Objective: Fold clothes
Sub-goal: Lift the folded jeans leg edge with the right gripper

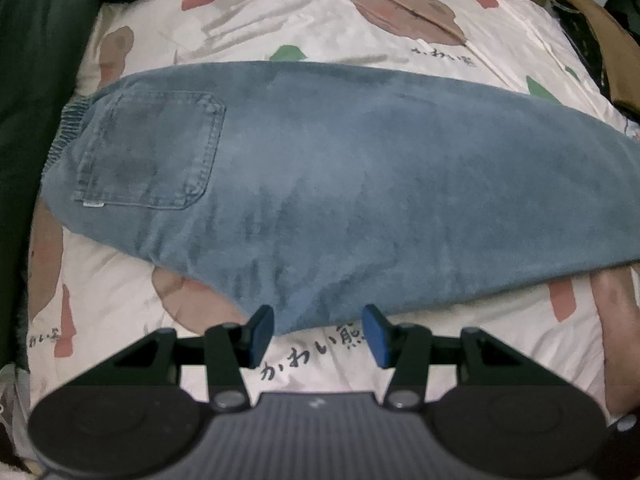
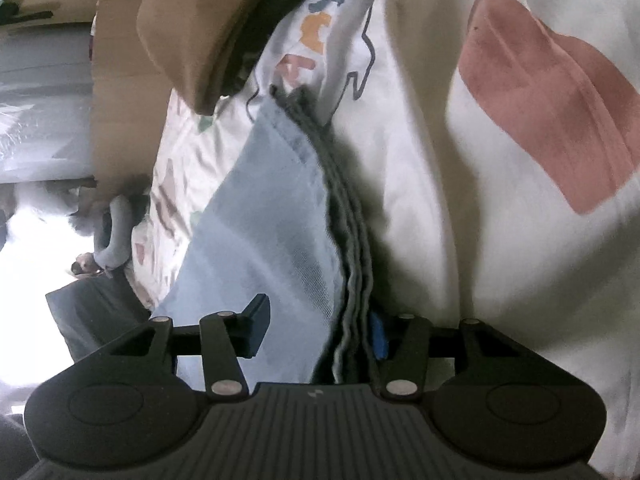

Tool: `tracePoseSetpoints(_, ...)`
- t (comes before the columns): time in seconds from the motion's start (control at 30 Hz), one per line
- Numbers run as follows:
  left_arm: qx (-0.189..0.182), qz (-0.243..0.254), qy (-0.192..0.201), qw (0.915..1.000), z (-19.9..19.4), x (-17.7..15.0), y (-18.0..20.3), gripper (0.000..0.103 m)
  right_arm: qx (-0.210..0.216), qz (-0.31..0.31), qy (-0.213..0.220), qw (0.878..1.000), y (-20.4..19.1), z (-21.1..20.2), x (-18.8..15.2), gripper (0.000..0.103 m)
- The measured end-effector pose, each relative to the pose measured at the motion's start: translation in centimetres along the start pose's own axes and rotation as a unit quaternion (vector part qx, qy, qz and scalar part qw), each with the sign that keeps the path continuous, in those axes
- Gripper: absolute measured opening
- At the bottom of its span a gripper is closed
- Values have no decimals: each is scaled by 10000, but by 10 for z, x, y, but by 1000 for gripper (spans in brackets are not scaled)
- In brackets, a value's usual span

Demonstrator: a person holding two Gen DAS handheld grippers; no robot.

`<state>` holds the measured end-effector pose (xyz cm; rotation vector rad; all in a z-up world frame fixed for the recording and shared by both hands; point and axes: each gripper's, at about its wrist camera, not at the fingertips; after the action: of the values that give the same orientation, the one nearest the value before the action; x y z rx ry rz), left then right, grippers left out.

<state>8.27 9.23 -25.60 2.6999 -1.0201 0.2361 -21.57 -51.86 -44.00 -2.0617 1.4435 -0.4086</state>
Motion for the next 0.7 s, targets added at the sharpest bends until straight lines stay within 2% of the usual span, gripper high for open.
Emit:
tracePoseSetpoints(0.13, -36, -85, 50, 9999, 5, 1, -2, 52, -128, -154, -37, 9998, -3, 6, 2, 51)
tracePoseSetpoints(0.17, -52, -89, 74, 9999, 5, 2, -2, 52, -162, -253, -53, 9995, -6, 6, 2, 43)
tracePoseSetpoints(0.2, -69, -83, 89, 9999, 6, 3, -2, 52, -222, -380, -75, 9990, -10, 5, 2, 23)
tracePoseSetpoints(0.23, -83, -63, 90, 9999, 8, 4, -2, 52, -314, -521, -88, 9981, -12, 2, 2, 12)
tracePoseSetpoints(0.33, -117, -12, 85, 9999, 12, 7, -2, 52, -526, -895, -100, 9946, -19, -9, 1, 10)
tracePoseSetpoints(0.63, -179, -9, 104, 9998, 19, 10, -1, 52, -149, -1565, -31, 9876, -83, -33, -5, 10)
tracePoseSetpoints(0.7, -165, -46, 96, 9998, 19, 9, -2, 52, -217, -1546, -47, 9877, -89, -30, -3, 11)
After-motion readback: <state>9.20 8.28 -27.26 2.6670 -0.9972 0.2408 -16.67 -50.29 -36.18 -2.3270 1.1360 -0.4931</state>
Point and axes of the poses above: each gripper's, at about its wrist camera, not at the fingertips, and z roughly the way its jaws point, y to its right, x to its top, and after that the axes turned 14 degrees about -x, right-handed
